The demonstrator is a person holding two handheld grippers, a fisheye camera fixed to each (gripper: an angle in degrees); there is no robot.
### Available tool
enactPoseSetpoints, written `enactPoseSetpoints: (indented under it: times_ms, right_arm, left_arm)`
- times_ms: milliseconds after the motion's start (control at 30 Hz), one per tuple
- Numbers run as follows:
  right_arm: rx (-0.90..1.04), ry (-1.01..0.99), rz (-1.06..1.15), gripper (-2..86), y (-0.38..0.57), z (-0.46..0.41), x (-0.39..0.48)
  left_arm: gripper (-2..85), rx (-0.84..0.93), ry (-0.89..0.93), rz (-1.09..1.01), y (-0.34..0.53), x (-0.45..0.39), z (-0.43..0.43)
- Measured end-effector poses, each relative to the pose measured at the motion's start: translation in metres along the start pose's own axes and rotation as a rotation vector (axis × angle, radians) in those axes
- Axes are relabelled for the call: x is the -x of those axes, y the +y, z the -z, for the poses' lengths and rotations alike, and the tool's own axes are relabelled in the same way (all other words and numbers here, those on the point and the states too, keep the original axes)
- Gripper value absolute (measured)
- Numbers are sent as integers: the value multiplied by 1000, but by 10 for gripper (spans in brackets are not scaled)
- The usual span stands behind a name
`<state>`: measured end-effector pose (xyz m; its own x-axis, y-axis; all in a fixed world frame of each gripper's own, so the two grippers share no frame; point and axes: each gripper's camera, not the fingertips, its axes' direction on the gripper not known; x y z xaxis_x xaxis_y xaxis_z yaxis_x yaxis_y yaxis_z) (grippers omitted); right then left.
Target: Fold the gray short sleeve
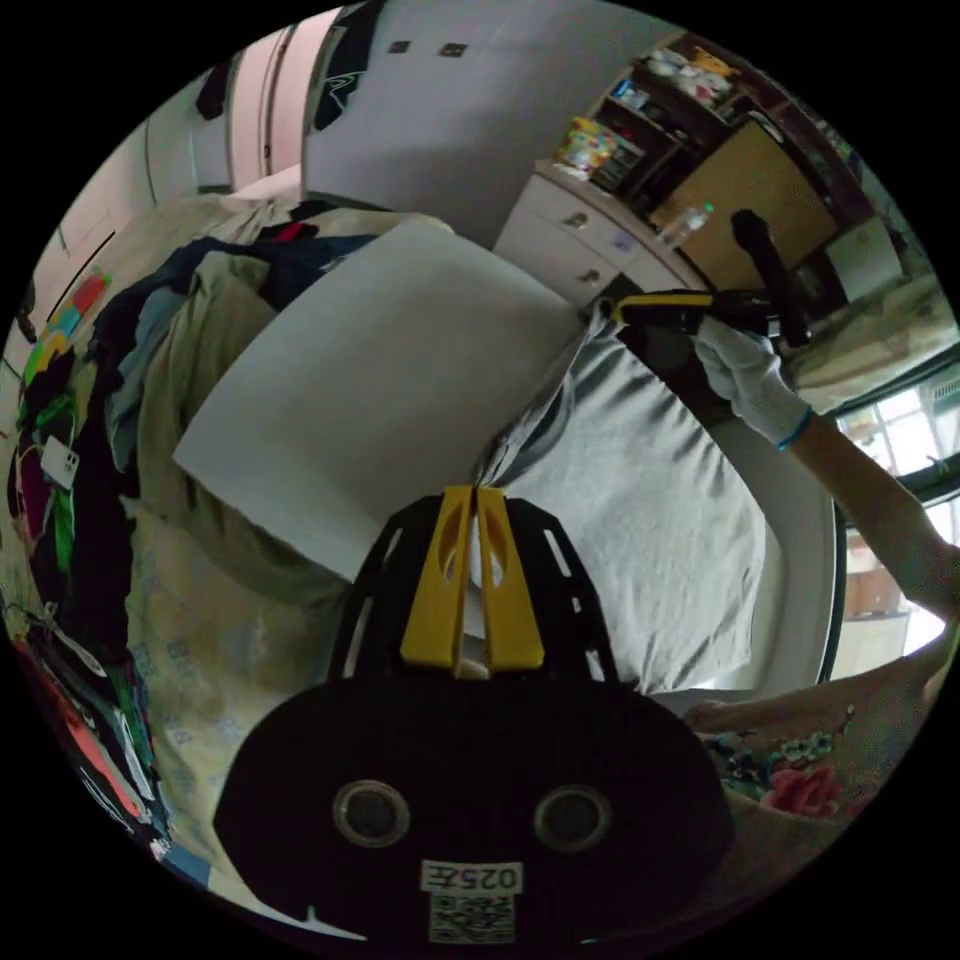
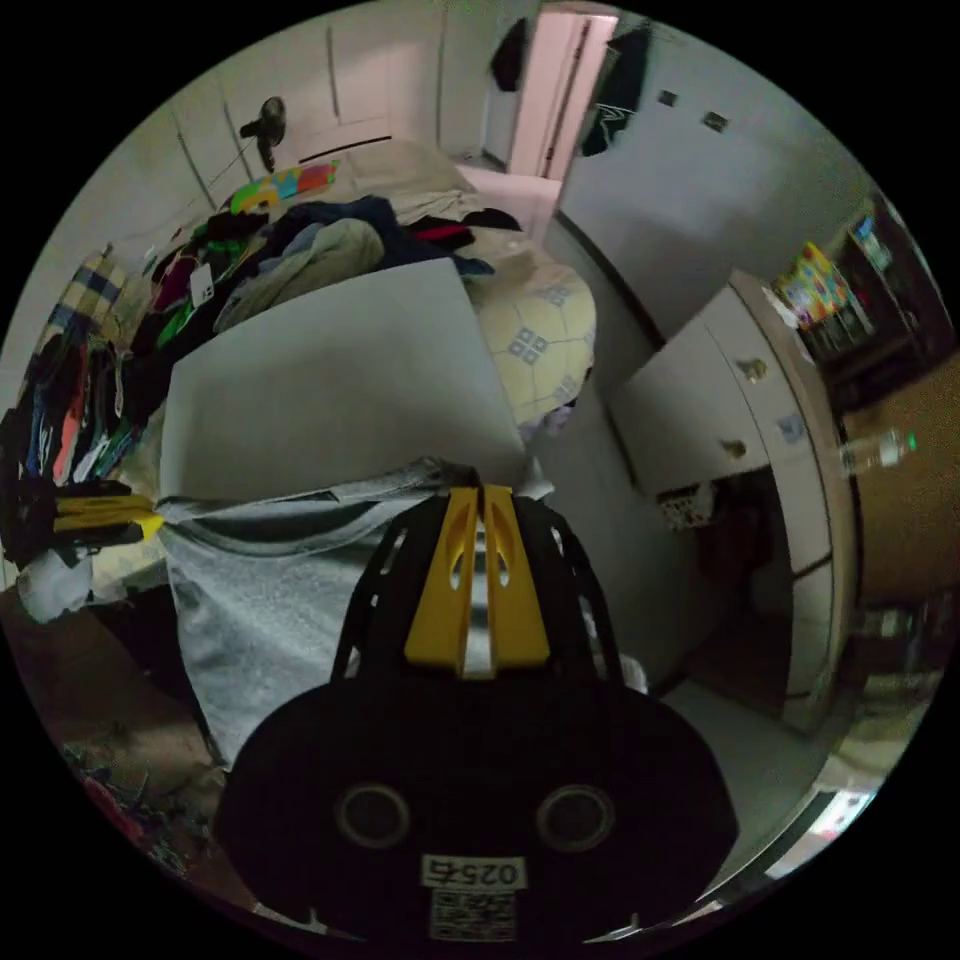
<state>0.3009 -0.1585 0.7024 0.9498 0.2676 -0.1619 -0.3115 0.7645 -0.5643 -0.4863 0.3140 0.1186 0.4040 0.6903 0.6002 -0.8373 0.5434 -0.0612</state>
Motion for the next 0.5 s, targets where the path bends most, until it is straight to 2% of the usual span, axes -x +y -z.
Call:
enactPoseSetpoints:
  times_ms: [67, 267, 500]
  right_arm:
    - [18, -20, 52, -9, -59, -5, -4]
    - [87, -118, 37, -8, -168, -20, -38]
    - [166, -211, -1, 0, -229, -43, -75]
  left_arm:
    - [-9, 6, -10, 58, -23, 43, 11]
    - [-10, 29, -57, 96, -61, 98, 42]
    - [-9, 90, -4, 144, -69, 131, 62]
